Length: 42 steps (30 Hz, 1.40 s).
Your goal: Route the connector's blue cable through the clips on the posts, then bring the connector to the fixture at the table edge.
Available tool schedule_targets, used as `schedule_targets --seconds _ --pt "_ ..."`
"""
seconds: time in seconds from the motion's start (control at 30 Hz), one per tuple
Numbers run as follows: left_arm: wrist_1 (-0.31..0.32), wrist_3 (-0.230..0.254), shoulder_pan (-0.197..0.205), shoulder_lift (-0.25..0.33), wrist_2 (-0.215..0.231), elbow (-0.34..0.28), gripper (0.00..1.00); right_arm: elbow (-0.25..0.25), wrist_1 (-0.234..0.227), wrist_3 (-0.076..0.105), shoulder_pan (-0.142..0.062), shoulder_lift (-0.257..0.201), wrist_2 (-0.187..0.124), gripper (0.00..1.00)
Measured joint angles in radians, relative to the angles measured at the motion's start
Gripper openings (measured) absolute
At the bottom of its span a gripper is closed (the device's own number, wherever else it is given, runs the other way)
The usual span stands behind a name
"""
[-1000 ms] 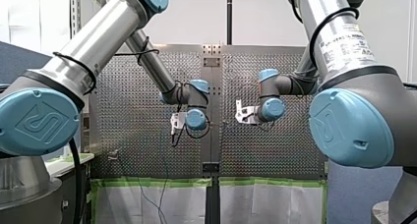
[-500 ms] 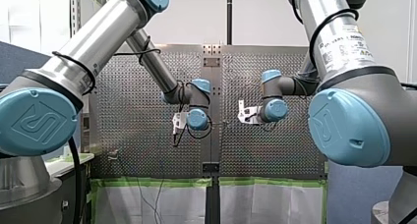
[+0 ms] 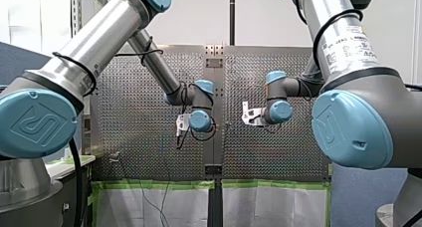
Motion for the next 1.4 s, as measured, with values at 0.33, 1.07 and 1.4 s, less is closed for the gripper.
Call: schedule_targets --seconds 0.33,1.07,1.4 --pt "-0.031 -0.011 -0.015 0.0 -0.003 0.023 0.0 0.0 0.0 0.0 -0.001 0.0 -0.005 0.0" --pt "-0.107 -0.054 -0.029 -0.062 0.017 0.127 0.0 -0.006 -0.004 0.008 -0.014 0.0 -0.002 0.0" --pt "-0.094 -0.055 -0.025 -0.083 0.026 0.13 0.0 -0.007 -0.011 0.008 -0.022 0.001 -0.002 0.0"
